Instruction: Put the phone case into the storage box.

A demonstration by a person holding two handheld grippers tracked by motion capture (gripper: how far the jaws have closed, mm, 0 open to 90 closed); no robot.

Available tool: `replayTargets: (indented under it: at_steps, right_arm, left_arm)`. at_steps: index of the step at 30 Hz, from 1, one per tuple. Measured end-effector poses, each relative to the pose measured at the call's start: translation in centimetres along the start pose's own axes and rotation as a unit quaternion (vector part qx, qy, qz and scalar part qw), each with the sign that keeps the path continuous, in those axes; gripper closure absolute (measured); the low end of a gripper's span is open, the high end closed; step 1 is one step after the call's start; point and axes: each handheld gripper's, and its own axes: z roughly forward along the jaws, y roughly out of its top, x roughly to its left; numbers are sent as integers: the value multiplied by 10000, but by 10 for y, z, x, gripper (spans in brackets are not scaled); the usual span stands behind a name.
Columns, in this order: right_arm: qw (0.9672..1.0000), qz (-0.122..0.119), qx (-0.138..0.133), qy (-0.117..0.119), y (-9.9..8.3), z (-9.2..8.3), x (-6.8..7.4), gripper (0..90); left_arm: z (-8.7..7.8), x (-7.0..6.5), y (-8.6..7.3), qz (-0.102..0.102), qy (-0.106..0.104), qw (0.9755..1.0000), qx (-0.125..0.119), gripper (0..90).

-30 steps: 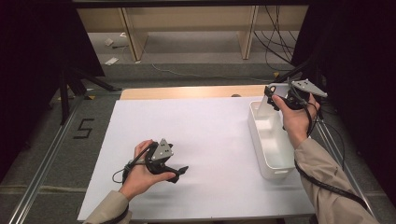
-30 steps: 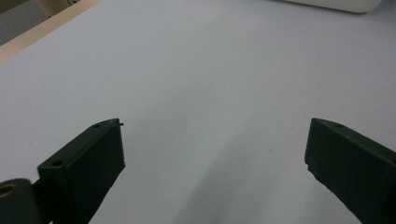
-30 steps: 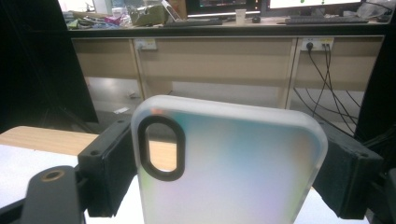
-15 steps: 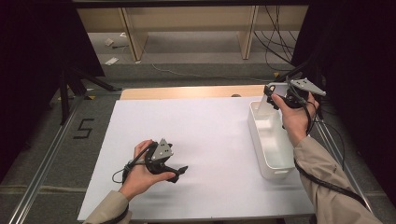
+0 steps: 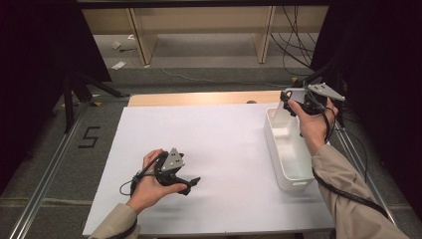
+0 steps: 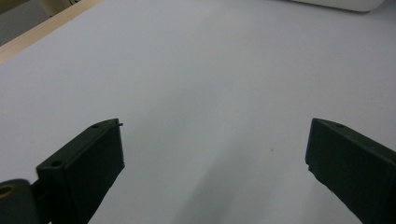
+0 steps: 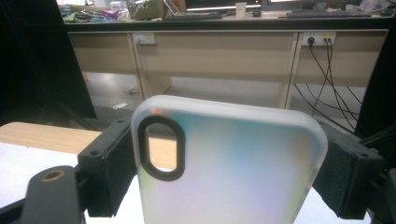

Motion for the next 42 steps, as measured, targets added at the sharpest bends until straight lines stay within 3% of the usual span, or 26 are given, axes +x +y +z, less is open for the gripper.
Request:
replayTargets:
  at_steps: [42]
  right_arm:
    - [9998, -169, 141, -33, -7, 19, 4, 182]
  left_arm:
    - [0, 0, 0, 1, -14, 10000, 4, 39]
